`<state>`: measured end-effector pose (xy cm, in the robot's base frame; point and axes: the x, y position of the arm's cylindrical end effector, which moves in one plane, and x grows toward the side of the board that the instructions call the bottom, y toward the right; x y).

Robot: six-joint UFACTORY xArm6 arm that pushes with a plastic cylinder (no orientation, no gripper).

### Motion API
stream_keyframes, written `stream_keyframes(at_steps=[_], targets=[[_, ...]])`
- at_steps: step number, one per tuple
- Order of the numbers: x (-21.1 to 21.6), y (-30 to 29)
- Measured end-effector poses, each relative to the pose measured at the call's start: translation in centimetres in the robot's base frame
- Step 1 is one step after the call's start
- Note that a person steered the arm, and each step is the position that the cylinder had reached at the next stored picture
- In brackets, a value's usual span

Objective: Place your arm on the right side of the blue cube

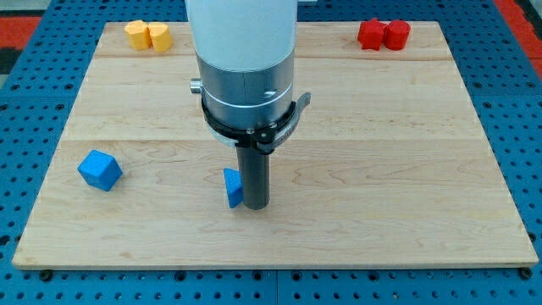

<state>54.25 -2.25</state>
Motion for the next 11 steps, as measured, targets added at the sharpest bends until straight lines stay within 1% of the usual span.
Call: stream_keyframes(at_steps=[2,3,4,5,6,7,8,10,11], targets=[[-0.2,0.5],[0.8,-2.5],[0.8,-10.9],[-1.7,-14.6],[-4.9,-13.3],[-6.3,-11.7],[-6.9,-11.6],[-6.7,-11.1],[-6.2,-13.0]])
